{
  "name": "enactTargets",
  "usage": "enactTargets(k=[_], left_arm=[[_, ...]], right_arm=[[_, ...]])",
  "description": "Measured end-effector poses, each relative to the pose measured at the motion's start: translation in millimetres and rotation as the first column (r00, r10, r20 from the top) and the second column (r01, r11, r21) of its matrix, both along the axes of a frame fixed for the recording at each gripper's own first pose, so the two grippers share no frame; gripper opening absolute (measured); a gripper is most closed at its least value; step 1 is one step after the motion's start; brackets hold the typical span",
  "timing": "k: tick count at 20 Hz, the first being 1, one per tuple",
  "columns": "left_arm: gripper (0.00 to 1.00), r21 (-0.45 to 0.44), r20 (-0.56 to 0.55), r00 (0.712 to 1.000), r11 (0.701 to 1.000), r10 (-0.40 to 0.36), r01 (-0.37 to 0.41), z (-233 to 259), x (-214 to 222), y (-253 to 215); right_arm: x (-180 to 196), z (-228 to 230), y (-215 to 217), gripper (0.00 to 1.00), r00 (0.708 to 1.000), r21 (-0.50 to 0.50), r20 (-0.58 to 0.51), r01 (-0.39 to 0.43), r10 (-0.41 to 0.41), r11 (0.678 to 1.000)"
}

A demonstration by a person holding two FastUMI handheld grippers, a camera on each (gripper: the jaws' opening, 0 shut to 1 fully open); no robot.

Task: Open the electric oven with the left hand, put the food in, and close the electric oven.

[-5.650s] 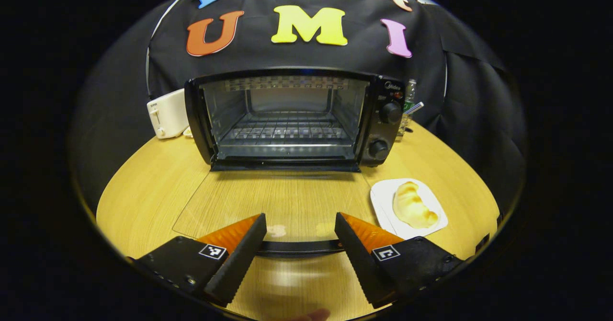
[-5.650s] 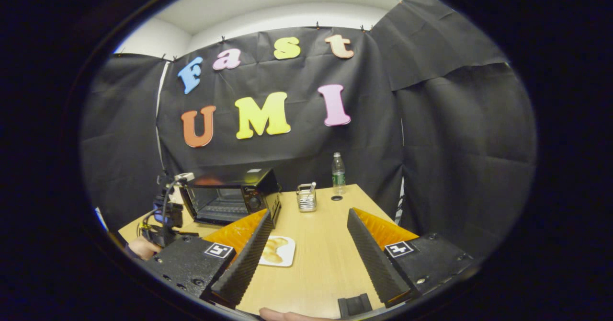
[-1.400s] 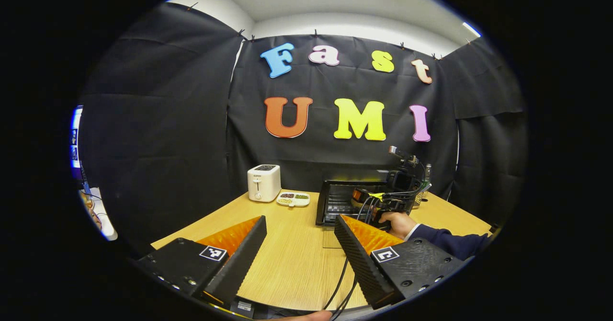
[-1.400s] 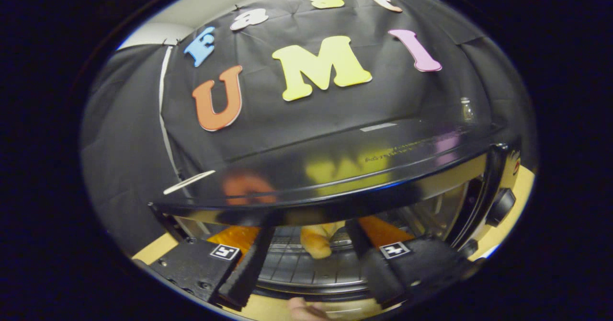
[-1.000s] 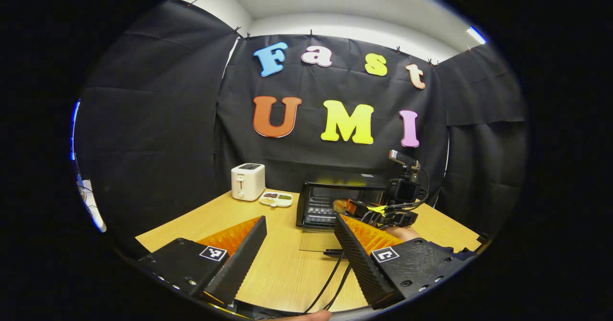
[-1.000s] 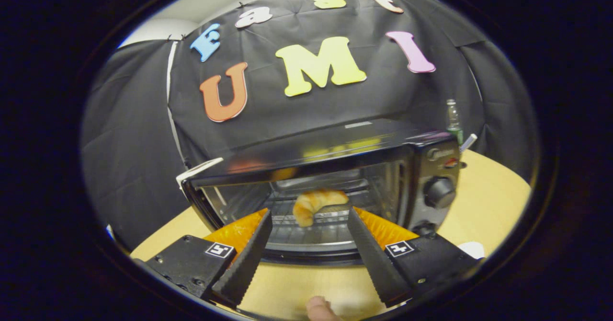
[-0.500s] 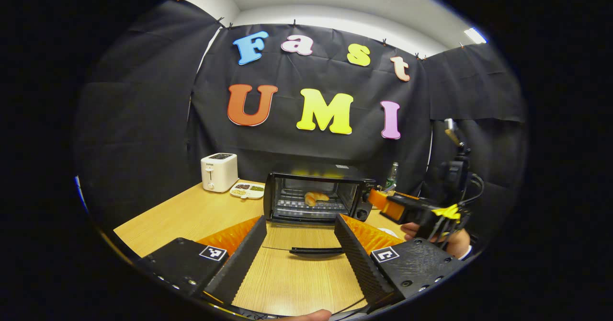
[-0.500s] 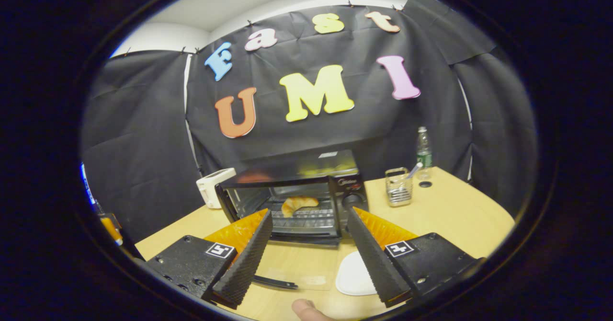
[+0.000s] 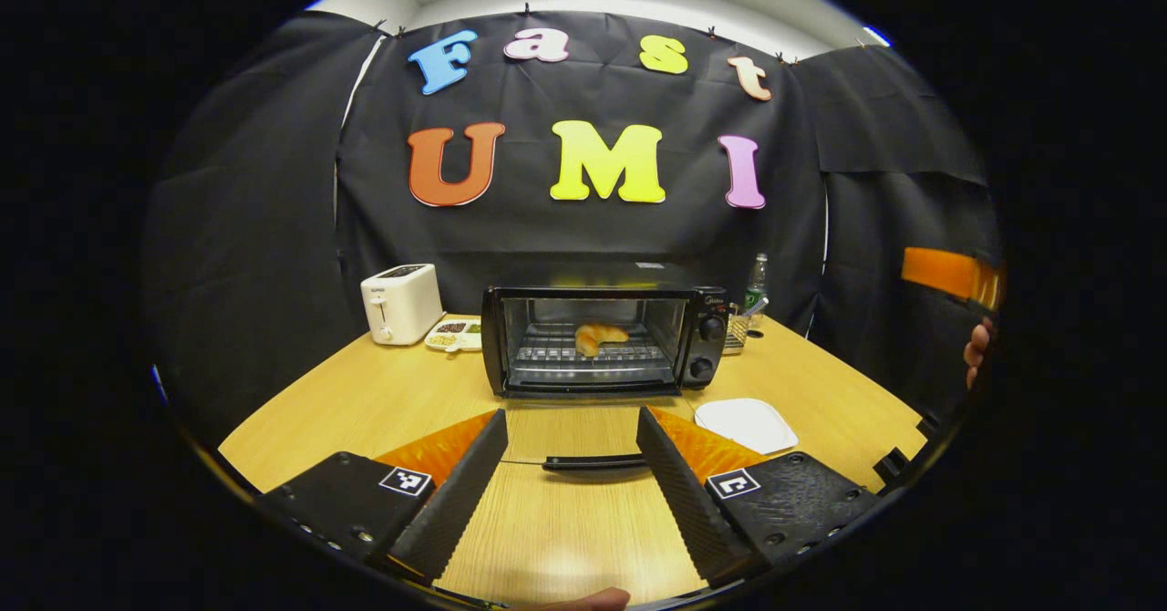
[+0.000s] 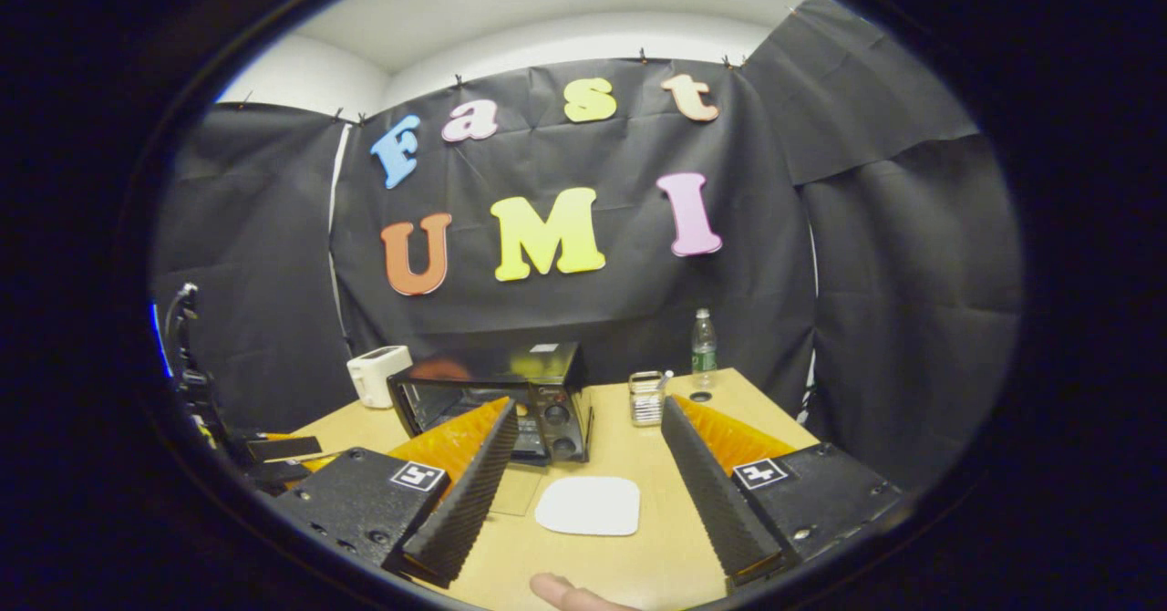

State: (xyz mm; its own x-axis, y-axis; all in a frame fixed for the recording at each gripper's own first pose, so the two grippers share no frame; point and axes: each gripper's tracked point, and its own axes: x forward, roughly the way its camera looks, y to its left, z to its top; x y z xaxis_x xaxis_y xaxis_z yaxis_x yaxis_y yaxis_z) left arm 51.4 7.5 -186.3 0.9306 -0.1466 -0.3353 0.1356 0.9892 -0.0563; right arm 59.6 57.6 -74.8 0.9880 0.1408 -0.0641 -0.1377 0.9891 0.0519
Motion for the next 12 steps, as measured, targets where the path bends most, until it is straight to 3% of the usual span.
enactTargets(k=[1, 2, 5, 12], left_arm=[[0.94, 0.0, -0.035, 0.999, 1.0, -0.012, 0.012, -12, 1, -5], [0.94, 0.007, -0.072, 0.997, 1.0, -0.01, 0.011, -25, 2, -8], [0.94, 0.039, -0.14, 0.99, 0.999, 0.035, -0.03, -54, 5, -7], [0.94, 0.057, -0.274, 0.962, 0.998, 0.011, 0.005, -108, 14, -35]], right_arm=[[-9, 7, -7, 0.99, 1.0, 0.003, 0.013, 0.005, -0.005, 1.0], [-17, 12, -11, 0.96, 0.999, 0.0, 0.033, 0.0, 0.0, 1.0], [-32, 21, -23, 0.96, 0.997, -0.008, 0.072, -0.021, 0.021, 1.0], [-33, 14, -73, 0.96, 0.997, 0.007, 0.071, 0.024, -0.024, 1.0]])
